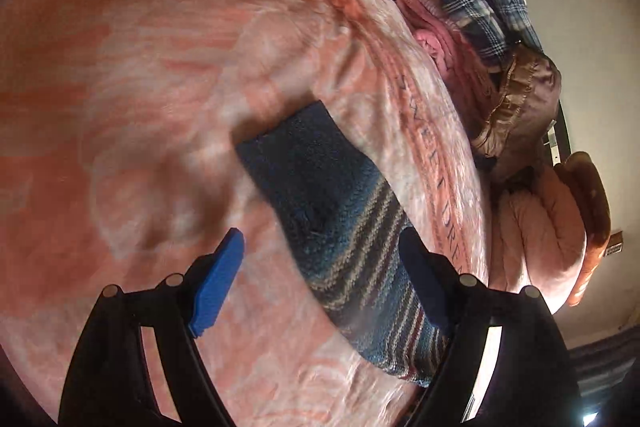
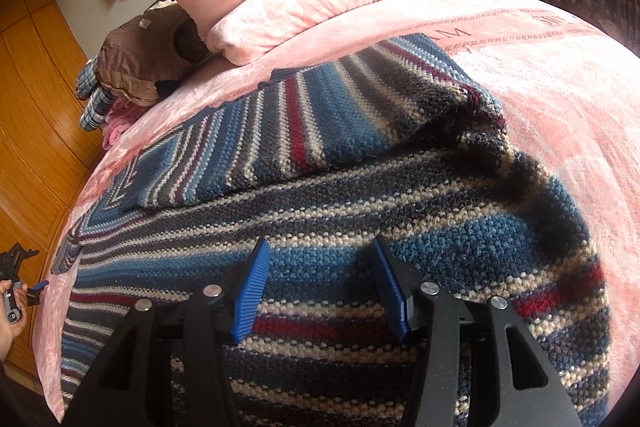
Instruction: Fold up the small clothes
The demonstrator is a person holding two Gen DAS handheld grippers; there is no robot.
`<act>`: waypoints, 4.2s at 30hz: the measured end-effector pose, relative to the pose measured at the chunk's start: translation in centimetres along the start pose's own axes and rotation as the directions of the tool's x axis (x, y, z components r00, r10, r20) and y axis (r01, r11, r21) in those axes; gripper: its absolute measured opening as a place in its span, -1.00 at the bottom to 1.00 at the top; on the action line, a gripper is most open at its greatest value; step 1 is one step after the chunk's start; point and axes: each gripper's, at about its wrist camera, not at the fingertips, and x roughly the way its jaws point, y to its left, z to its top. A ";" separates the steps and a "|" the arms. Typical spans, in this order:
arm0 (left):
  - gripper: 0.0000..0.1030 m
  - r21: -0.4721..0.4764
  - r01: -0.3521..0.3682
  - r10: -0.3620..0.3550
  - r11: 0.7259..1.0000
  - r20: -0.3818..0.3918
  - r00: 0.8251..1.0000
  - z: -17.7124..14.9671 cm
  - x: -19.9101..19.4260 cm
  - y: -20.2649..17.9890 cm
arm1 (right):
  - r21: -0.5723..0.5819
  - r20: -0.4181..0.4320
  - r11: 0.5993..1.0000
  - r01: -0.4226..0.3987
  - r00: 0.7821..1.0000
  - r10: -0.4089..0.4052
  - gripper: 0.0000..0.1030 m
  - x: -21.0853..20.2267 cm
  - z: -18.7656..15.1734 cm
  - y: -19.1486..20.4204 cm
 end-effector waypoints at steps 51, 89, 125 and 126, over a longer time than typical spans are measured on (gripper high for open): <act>-0.85 0.776 0.354 -0.106 0.522 -0.353 0.930 -46.6 12.8 -38.3 | 0.161 -0.029 0.975 -0.154 0.987 0.161 0.18 -5.7 0.3 -2.6; 0.74 0.342 0.509 -0.277 0.790 -0.542 0.794 -37.0 7.8 -13.0 | 0.185 -0.418 0.953 -0.241 0.858 0.298 -0.88 7.0 21.0 4.0; 0.67 0.403 0.459 -0.137 0.792 -0.614 0.777 -26.2 16.3 -21.6 | 0.256 -0.362 0.929 -0.268 0.864 0.350 -0.58 8.8 14.8 -4.5; 0.67 0.402 0.466 -0.146 0.788 -0.613 0.777 -26.0 15.9 -21.7 | 0.259 -0.339 0.923 -0.285 0.868 0.364 -0.56 8.3 15.1 -4.3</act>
